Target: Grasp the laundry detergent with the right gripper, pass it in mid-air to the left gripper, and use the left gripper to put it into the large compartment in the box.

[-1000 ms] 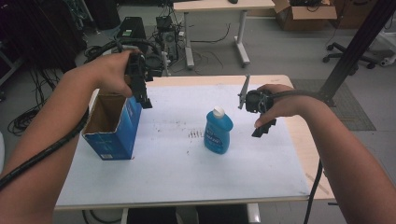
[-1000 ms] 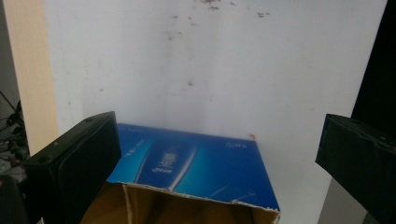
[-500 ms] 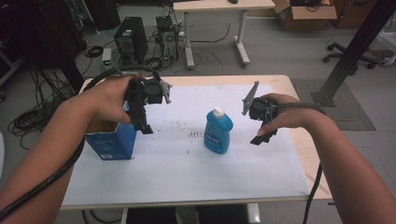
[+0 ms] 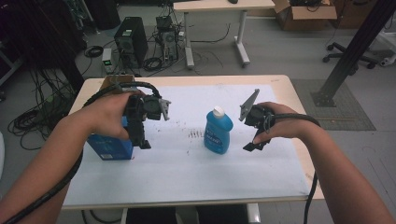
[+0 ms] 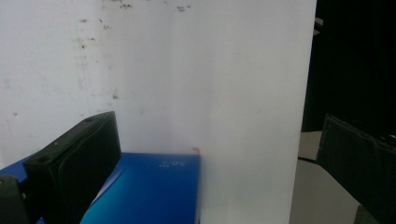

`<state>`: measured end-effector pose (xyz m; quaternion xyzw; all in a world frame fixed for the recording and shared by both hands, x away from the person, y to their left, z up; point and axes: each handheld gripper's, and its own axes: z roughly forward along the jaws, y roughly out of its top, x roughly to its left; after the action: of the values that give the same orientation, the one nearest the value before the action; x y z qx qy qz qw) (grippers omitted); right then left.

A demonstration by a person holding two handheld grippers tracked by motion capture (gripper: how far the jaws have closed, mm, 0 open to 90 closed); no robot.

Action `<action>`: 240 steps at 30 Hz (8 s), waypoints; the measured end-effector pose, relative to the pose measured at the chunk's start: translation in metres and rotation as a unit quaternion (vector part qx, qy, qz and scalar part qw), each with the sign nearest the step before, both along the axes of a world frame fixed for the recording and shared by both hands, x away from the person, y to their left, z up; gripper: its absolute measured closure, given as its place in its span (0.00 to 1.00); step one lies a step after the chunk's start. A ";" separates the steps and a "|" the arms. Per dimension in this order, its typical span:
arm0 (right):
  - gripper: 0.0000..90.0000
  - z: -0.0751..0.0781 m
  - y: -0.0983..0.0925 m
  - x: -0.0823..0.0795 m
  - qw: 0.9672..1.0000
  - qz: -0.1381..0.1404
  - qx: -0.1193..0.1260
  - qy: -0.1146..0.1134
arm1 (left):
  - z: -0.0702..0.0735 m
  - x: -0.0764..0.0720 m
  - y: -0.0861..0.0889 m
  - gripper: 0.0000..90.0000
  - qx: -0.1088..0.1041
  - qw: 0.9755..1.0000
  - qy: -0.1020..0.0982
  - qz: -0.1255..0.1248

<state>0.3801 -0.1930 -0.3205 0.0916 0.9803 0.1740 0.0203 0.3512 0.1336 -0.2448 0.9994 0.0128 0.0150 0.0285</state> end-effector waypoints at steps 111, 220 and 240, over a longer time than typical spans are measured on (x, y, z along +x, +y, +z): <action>0.28 -0.117 0.038 -0.018 0.903 -0.205 0.349 -0.143 | -0.012 -0.011 0.022 0.00 0.014 1.000 0.006 0.007; 0.50 -0.070 0.129 -0.048 0.925 0.083 0.369 -0.035 | -0.003 -0.021 -0.070 0.00 0.007 0.998 0.014 -0.063; 0.50 -0.067 0.136 -0.050 0.924 0.085 0.372 -0.033 | -0.007 -0.020 -0.070 0.02 0.009 0.998 0.001 -0.055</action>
<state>0.3305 -0.0570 -0.3879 0.0029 0.8481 0.5298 0.0022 0.3311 0.0641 -0.2523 0.9988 -0.0420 0.0124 0.0204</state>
